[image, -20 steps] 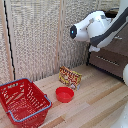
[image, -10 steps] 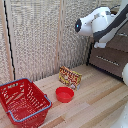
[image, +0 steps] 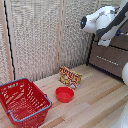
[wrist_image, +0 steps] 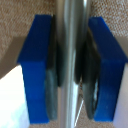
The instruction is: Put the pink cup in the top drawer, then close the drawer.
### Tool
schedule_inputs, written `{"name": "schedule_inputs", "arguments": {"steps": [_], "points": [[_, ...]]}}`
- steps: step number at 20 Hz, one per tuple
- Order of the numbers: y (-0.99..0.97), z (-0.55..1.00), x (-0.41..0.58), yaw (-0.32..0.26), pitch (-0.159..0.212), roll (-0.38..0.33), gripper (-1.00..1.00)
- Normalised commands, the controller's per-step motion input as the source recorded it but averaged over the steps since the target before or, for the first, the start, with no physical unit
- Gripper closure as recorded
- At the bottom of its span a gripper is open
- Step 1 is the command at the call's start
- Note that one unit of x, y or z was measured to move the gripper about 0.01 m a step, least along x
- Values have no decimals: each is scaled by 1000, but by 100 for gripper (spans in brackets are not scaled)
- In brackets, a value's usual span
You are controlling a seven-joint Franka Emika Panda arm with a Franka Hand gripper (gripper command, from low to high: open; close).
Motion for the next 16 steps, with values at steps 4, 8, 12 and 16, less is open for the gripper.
{"name": "schedule_inputs", "arguments": {"steps": [4,8,12,16], "points": [[0,49,22,51,-15,-7,-100],[184,141,112,3,8,-33,-100],[566,0,161,-2,93,-89,-100],[196,31,281,-27,96,-51,-100]]}}
